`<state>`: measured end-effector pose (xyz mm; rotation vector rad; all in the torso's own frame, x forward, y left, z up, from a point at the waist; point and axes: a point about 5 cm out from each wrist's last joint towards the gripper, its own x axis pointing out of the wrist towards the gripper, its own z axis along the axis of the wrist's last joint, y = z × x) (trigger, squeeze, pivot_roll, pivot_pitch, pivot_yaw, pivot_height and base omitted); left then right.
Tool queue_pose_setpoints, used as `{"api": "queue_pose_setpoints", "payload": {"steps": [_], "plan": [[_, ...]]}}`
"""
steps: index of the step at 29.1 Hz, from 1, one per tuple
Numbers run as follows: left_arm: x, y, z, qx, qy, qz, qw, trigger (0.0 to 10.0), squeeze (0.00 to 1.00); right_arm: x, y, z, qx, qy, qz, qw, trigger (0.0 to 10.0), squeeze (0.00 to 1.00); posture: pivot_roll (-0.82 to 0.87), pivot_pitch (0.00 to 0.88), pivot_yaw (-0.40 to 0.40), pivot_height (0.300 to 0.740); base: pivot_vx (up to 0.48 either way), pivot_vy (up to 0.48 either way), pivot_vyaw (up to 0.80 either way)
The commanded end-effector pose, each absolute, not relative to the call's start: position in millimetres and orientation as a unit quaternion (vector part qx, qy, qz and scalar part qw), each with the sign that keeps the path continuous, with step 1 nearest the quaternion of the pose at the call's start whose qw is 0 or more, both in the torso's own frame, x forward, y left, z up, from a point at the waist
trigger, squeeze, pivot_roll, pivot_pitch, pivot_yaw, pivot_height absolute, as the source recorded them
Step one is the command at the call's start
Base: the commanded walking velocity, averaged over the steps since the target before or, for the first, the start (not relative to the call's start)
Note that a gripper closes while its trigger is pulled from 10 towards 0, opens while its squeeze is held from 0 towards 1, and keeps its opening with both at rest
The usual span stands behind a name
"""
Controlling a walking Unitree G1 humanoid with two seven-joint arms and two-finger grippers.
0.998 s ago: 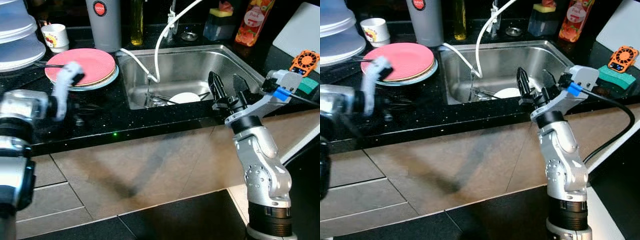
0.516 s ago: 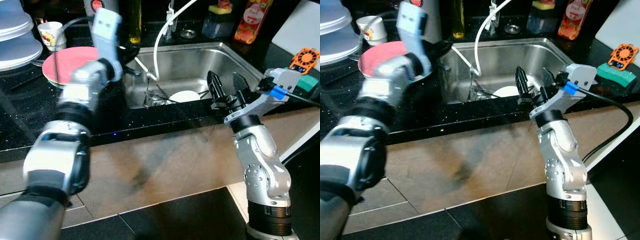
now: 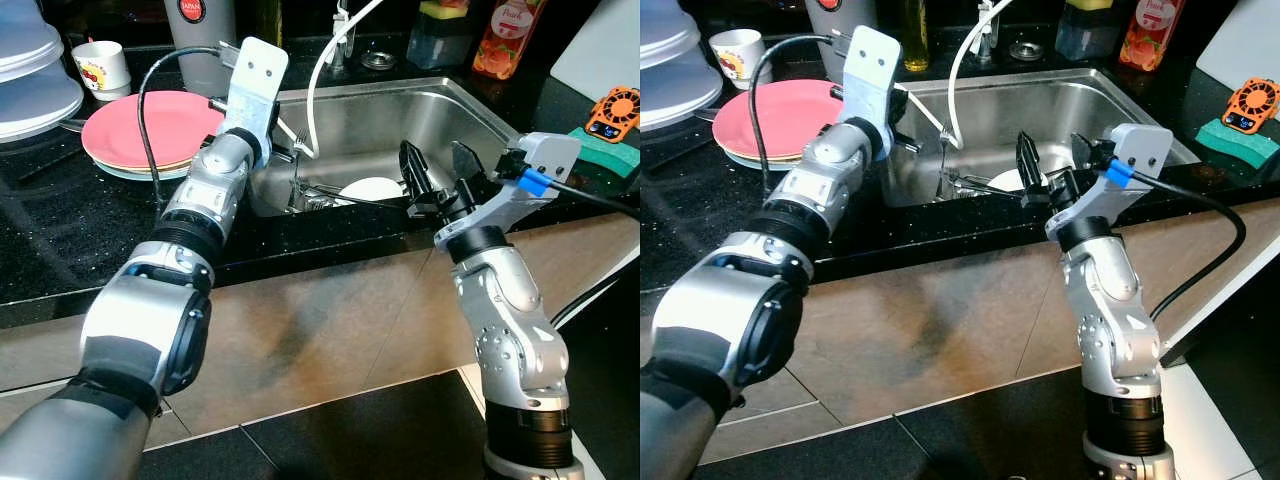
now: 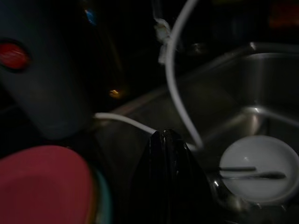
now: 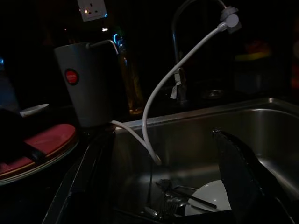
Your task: Kitchen organization
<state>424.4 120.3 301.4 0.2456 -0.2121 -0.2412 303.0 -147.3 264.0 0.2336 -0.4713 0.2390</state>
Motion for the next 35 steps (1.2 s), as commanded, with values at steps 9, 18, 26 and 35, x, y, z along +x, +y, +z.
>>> {"api": "queue_pose_setpoints", "payload": {"steps": [9, 18, 26, 35], "plan": [[419, 178, 306, 0.093, -0.126, -0.034, 0.987, 10.0, 0.0, 306, -145, 265, 0.119, -0.242, 0.123, 0.955, 10.0, 0.0, 0.1, 0.088, 0.011, 0.74, 0.0, 0.0, 0.0], [408, 184, 311, 0.127, -0.139, -0.075, 0.979, 10.0, 0.0, 304, -150, 267, 0.081, -0.245, 0.112, 0.96, 10.0, 0.0, 0.1, 0.087, 0.011, 0.74, 0.0, 0.0, 0.0], [382, 165, 304, 0.186, -0.166, -0.172, 0.953, 10.0, 0.15, 302, -176, 265, 0.059, -0.247, 0.048, 0.966, 10.0, 0.0, 0.09, 0.086, 0.005, 0.74, 0.0, 0.0, 0.0], [363, 124, 295, 0.12, -0.166, -0.329, 0.922, 10.0, 0.12, 290, -213, 281, -0.024, -0.3, -0.088, 0.95, 10.0, 0.0, 0.07, 0.074, 0.009, 0.74, 0.0, 0.0, 0.0]]}}
